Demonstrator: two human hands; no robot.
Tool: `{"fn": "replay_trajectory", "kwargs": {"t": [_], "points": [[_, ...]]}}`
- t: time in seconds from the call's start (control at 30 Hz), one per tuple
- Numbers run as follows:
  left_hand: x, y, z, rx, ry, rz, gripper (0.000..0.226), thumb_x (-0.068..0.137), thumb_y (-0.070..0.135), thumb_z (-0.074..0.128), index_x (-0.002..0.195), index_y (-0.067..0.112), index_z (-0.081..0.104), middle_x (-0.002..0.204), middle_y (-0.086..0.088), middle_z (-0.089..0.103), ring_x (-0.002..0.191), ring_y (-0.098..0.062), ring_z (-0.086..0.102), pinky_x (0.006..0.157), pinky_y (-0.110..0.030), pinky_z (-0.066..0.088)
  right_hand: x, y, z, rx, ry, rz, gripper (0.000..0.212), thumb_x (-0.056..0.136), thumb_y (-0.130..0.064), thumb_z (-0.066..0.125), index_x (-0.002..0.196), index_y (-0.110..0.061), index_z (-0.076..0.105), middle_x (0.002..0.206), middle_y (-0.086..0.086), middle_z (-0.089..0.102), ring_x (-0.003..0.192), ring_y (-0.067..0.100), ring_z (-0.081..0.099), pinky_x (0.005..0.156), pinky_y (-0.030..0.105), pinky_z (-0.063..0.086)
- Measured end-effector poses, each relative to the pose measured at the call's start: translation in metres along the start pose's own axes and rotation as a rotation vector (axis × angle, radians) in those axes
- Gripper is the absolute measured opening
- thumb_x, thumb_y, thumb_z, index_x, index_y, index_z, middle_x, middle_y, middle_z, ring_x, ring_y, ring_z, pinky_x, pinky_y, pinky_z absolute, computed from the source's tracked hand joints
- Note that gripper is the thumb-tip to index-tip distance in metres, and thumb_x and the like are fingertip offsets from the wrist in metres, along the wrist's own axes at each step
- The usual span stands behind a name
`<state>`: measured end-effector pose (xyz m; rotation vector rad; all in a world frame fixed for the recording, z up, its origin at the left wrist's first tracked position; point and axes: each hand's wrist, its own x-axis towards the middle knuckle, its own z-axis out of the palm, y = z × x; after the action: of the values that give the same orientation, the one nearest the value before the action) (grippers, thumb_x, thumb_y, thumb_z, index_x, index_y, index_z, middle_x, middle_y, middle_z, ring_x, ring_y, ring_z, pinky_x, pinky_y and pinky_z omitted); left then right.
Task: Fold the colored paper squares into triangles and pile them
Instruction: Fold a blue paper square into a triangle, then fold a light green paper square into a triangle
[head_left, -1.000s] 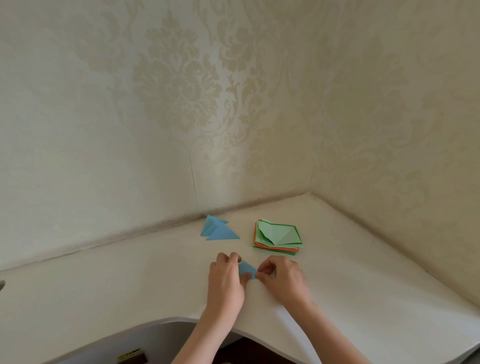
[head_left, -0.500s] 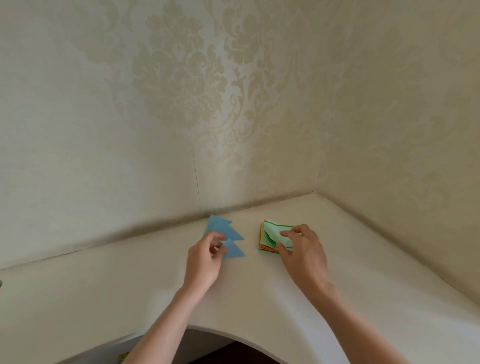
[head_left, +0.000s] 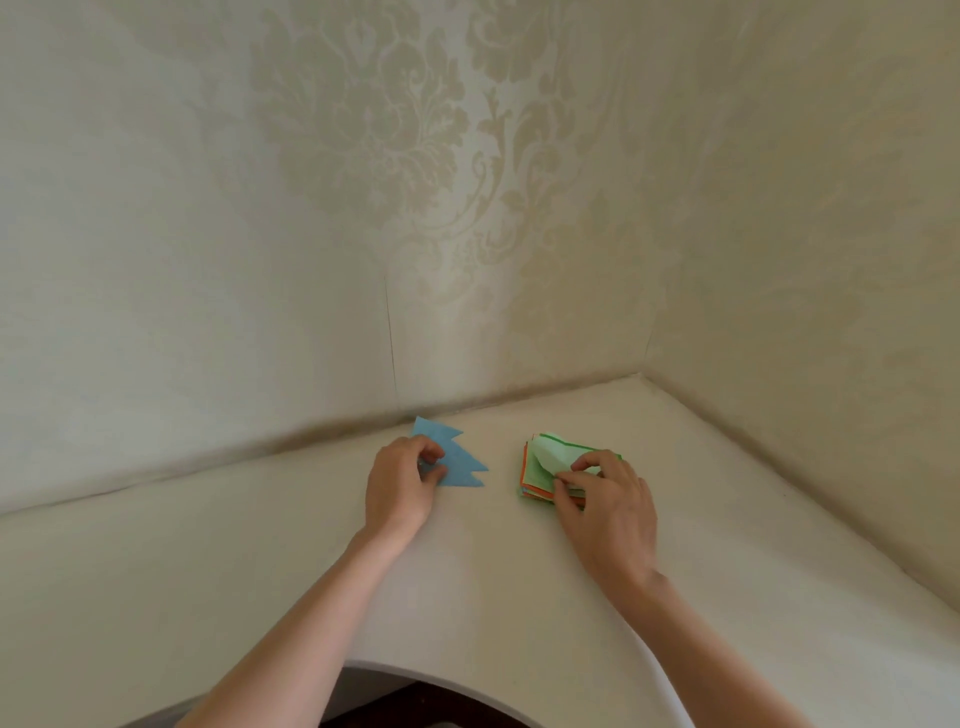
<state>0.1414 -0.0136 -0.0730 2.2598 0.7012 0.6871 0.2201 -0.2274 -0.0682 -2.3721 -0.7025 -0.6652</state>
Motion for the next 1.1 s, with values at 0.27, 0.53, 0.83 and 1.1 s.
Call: {"fn": "replay_trajectory", "kwargs": {"t": [0.27,0.53,0.83,1.1], "points": [[-0.014,0.004,-0.003,-0.041,0.096,0.077,0.016,0.080,0.017,0.074,0.094,0.021,0.065,0.093,0.009,0.054,0.094,-0.014,0.048,0.075,-0.021,0.036,-0.001,-0.002,-0.009,0.071,0.020,0.032,0.010,0.069,-0.021,0.084,0.069,-0.022,0.074,0.083,-0.008,0.064,0.076,0.021,0.058,0.064,0.033,0.045],[-0.052,0.021,-0.009,-0.096,0.087,0.365,0.023,0.075,0.014,0.080,0.090,0.021,0.064,0.093,0.012,0.057,0.087,0.000,0.048,0.074,-0.009,0.036,-0.020,-0.006,-0.042,0.147,0.210,-0.186,0.008,0.074,-0.017,0.081,0.073,-0.016,0.073,0.085,-0.003,0.063,0.073,0.022,0.055,0.063,0.037,0.043],[-0.094,0.020,-0.021,-0.041,-0.165,0.641,0.024,0.076,0.020,0.079,0.094,0.025,0.065,0.100,0.016,0.055,0.100,-0.002,0.051,0.088,-0.015,0.039,-0.067,-0.026,-0.029,0.190,-0.079,-0.395,0.011,0.072,-0.020,0.073,0.070,-0.020,0.063,0.080,-0.010,0.060,0.078,0.018,0.058,0.067,0.033,0.043],[-0.104,0.012,-0.025,-0.013,-0.251,0.504,0.001,0.087,0.022,0.068,0.086,0.022,0.069,0.084,0.018,0.061,0.086,0.000,0.051,0.076,-0.018,0.043,-0.065,-0.023,-0.018,0.398,-0.353,-0.169,0.012,0.077,-0.035,0.066,0.074,-0.025,0.069,0.079,-0.015,0.061,0.075,0.002,0.058,0.071,0.024,0.049]]}}
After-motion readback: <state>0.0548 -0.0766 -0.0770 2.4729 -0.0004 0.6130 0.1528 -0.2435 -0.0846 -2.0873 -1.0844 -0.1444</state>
